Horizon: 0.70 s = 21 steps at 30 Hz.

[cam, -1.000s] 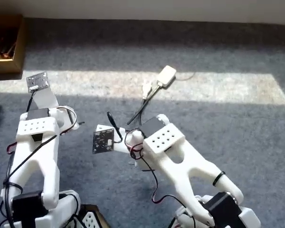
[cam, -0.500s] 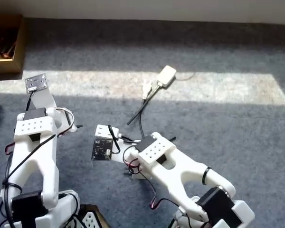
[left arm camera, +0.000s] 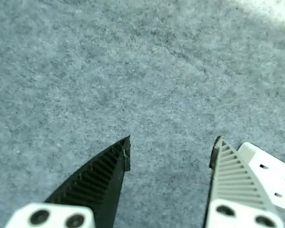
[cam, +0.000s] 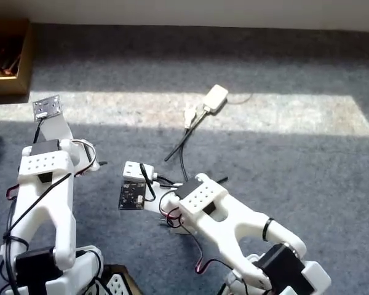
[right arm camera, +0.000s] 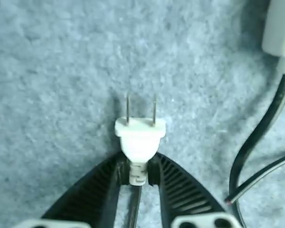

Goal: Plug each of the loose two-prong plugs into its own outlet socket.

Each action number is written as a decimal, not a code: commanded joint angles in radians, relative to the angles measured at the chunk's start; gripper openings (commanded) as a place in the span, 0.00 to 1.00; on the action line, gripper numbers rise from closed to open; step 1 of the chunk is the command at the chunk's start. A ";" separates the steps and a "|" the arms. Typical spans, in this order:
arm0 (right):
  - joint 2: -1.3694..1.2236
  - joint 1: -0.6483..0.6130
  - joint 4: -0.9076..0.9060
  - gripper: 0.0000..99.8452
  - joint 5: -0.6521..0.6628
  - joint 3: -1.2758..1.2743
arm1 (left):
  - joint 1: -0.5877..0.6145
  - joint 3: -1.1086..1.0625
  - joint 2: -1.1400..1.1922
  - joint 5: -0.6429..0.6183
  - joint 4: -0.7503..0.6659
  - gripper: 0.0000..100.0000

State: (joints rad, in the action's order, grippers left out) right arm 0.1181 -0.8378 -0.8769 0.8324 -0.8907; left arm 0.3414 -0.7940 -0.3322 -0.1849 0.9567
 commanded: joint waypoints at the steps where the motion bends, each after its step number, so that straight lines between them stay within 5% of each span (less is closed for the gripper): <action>1: -0.007 0.025 0.002 0.08 -0.002 -0.021 | 0.002 0.010 -0.031 0.006 0.000 0.28; 6: -0.012 0.030 -0.027 0.02 -0.017 -0.024 | 0.002 0.010 -0.031 0.006 0.000 0.28; 10: 0.004 0.030 0.036 0.01 -0.216 -0.004 | -0.001 0.016 -0.031 0.020 0.000 0.28; 14: 0.090 0.068 -0.002 0.01 -0.267 0.097 | -0.001 0.084 -0.031 0.118 0.034 0.28; 21: 0.374 0.199 -0.039 0.01 -0.388 0.332 | 0.001 0.397 -0.031 0.242 0.173 0.29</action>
State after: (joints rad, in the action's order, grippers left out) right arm 0.3483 -0.6920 -0.9291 0.4703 -0.6621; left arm 0.3414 -0.5700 -0.3322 0.0054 1.0487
